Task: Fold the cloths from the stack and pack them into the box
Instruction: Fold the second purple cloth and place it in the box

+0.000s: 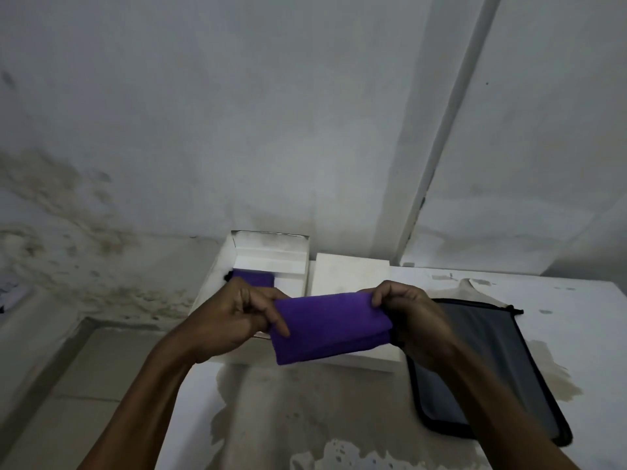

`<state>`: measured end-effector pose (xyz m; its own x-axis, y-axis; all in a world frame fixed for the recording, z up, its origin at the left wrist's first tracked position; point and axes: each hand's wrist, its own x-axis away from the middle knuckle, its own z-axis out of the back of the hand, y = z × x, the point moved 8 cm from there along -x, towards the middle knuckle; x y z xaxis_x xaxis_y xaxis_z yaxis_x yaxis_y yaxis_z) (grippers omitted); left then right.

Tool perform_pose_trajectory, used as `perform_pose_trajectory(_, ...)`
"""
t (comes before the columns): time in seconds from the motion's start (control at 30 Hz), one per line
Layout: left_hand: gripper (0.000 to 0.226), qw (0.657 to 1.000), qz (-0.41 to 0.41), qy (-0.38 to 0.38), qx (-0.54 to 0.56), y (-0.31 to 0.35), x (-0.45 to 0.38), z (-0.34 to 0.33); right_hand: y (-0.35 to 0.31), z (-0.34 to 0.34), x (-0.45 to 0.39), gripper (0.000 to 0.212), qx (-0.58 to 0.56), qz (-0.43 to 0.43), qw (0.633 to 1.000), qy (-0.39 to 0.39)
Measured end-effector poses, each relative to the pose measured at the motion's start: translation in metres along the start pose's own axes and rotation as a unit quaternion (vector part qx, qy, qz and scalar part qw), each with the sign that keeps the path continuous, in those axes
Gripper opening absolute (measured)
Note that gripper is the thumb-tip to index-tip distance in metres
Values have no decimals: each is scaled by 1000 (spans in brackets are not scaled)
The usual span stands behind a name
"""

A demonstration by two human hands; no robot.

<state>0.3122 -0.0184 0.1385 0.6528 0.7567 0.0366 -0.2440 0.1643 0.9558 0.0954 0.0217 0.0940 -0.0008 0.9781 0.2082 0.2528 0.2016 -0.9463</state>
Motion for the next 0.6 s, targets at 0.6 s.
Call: perform_pose_trajectory(0.6,34,955,39,94,278,-59,14,54,0,-82,-49,32,18,51,995,-86)
